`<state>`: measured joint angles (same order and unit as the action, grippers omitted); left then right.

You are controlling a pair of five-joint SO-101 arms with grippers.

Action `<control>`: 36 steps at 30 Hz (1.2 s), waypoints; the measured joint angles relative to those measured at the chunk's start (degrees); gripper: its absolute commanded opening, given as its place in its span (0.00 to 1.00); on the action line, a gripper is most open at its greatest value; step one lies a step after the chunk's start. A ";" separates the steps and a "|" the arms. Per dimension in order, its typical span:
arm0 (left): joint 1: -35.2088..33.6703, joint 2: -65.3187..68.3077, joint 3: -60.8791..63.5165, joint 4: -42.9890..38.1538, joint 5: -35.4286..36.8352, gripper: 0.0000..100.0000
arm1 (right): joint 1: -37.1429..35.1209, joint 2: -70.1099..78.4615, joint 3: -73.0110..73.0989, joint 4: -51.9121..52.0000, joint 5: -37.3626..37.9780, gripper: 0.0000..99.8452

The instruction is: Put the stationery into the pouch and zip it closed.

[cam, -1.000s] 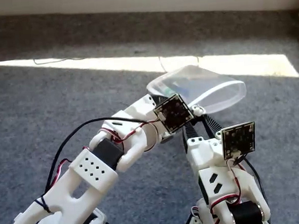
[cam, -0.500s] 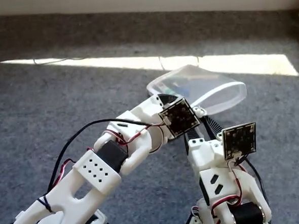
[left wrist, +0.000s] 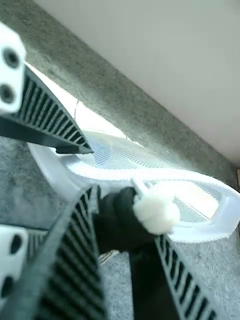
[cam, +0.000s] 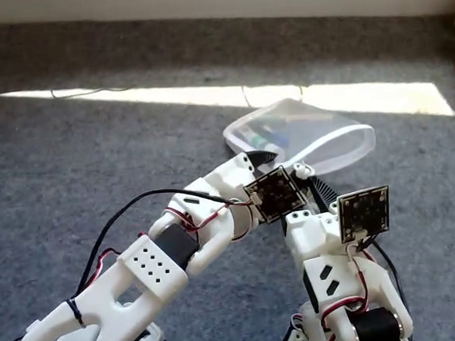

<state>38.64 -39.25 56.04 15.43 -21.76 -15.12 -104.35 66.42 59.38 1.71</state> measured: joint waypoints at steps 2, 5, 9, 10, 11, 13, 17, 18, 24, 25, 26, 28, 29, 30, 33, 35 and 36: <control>0.00 0.26 0.00 -0.09 0.00 0.22 | 0.00 0.00 0.00 0.00 0.00 0.00; 0.00 0.35 0.00 -0.26 0.00 0.17 | 0.00 0.00 0.00 0.00 0.00 0.00; 0.00 3.78 0.00 -1.85 0.00 0.15 | 0.00 0.00 0.00 0.00 0.00 0.00; 0.00 4.84 0.00 -2.55 0.00 0.15 | 0.00 0.00 0.00 0.00 0.00 0.00; 0.00 5.80 0.00 -3.16 0.00 0.15 | 0.00 0.00 0.09 0.00 0.00 0.00; 0.00 6.95 -0.09 -3.69 -0.09 0.13 | 0.00 0.09 0.09 0.09 0.00 0.00; 0.00 6.95 -0.09 -3.87 -0.09 0.02 | 0.00 0.09 0.09 0.09 0.00 0.00; 0.00 6.68 -0.09 -3.87 -0.09 0.00 | 0.00 0.09 0.09 0.09 0.00 0.00; -0.88 1.58 2.64 -3.87 0.00 0.01 | -0.09 -0.62 0.00 -0.09 0.00 0.00; -1.05 0.53 3.43 -3.87 0.00 0.01 | -0.09 -0.62 0.00 -0.09 0.00 0.00; -1.32 -0.53 4.31 -3.87 0.00 0.01 | -0.09 -0.62 0.00 -0.53 0.00 0.00; -1.32 -2.99 6.15 -3.87 0.00 0.01 | 0.79 -0.62 0.00 -1.85 0.00 0.00; -1.32 -4.22 7.12 -3.87 0.00 0.01 | 1.32 -0.09 0.00 -2.64 0.00 0.00; -1.32 -5.36 7.91 -3.87 0.00 0.01 | 1.93 0.00 0.00 -3.34 0.00 0.00; -1.32 -8.53 9.76 -3.87 0.00 0.01 | 2.64 0.00 0.00 -4.22 -1.14 0.00; -1.32 -10.02 10.73 -3.87 0.00 0.01 | 2.73 0.09 0.09 -5.01 -2.29 0.00; -1.32 -10.64 11.16 -3.87 0.00 0.01 | 2.73 0.09 0.09 -5.71 -2.55 0.00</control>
<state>37.32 -49.89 67.21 11.56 -21.76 -12.40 -104.26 66.51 53.67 -0.84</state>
